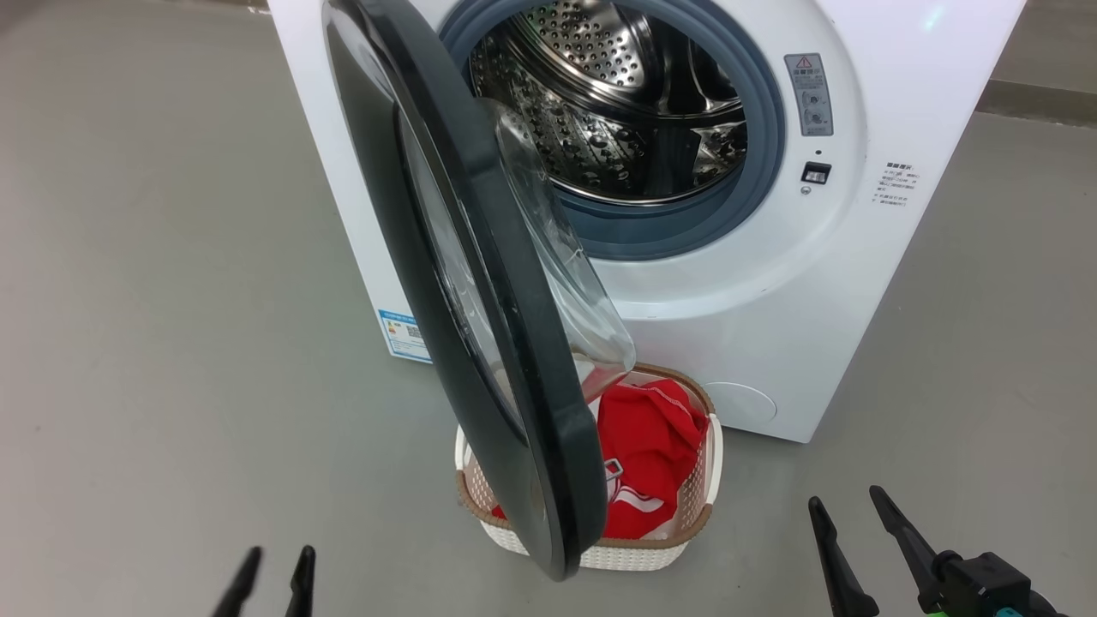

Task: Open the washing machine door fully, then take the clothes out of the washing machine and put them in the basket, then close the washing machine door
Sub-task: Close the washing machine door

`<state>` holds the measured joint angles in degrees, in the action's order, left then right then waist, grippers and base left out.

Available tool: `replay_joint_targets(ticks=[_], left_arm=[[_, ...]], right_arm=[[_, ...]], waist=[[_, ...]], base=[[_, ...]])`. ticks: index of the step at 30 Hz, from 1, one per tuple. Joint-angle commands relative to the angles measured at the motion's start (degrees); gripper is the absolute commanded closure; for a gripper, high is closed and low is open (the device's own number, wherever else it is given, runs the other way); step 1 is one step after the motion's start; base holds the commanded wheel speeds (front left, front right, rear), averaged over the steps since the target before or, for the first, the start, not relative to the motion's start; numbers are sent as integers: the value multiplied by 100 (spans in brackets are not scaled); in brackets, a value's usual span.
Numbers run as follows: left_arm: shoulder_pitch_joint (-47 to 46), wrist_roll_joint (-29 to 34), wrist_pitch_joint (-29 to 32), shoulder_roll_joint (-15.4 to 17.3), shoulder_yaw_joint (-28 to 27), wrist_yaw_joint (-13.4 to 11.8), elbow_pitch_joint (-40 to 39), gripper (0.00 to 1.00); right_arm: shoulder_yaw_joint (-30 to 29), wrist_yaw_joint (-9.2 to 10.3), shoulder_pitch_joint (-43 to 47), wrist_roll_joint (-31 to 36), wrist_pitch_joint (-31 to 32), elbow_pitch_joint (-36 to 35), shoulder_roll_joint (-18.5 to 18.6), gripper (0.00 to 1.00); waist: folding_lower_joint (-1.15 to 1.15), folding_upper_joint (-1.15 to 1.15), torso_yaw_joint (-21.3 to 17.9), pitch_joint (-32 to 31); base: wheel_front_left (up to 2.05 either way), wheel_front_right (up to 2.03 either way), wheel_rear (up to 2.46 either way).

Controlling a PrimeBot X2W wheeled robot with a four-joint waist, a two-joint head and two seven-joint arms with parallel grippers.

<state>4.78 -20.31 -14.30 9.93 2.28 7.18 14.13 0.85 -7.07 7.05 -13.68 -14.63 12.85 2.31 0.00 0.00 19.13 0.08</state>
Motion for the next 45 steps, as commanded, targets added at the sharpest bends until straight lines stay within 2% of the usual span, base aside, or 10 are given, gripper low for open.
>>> replay_joint_targets(ticks=[1,9,14,17,20,23,25,26,31,45], left_arm=[[-97,-292,-70,64,-73,31,-201,100],[-352,-2482,-70,515,470,31,-527,100],[-590,-5210,41,897,790,31,-1125,100],[-699,-6642,628,1218,779,31,-1533,100],[-746,-7570,1335,1358,533,31,-1792,100],[-726,-8137,2386,1425,354,31,-1916,100],[-703,-8283,3112,1458,293,31,-1888,100],[-703,-8283,3112,1458,293,31,-1888,100],[-874,-8106,4109,1229,33,31,-1799,100],[-1488,-7281,4995,244,-214,31,-1779,100]], right_arm=[[133,-42,-74,-41,-37,-145,56,0],[129,-42,-113,-27,-37,-155,56,0],[129,-42,-133,-30,-37,-160,56,0],[124,-42,-154,-35,-37,-168,56,0],[122,-42,-187,-38,-37,-172,56,0],[123,-42,-213,-34,-37,-183,56,0],[109,-42,-234,-28,-37,-190,56,0],[109,-42,-234,-28,-37,-190,56,0],[81,-42,-322,-10,-37,-222,56,0],[83,-42,-542,-8,-37,-254,56,0]], waist=[[0,0,2,-2],[0,0,-25,55],[0,0,-78,105],[0,0,-119,148],[0,0,-176,198],[0,0,-241,264],[0,0,-278,315],[0,0,-278,315],[0,0,-375,472],[0,0,-816,756]], base=[[0,0,0],[0,0,0],[0,0,0],[0,0,0],[0,0,0],[0,0,0],[0,0,0],[0,0,0],[0,0,0],[0,0,0]])
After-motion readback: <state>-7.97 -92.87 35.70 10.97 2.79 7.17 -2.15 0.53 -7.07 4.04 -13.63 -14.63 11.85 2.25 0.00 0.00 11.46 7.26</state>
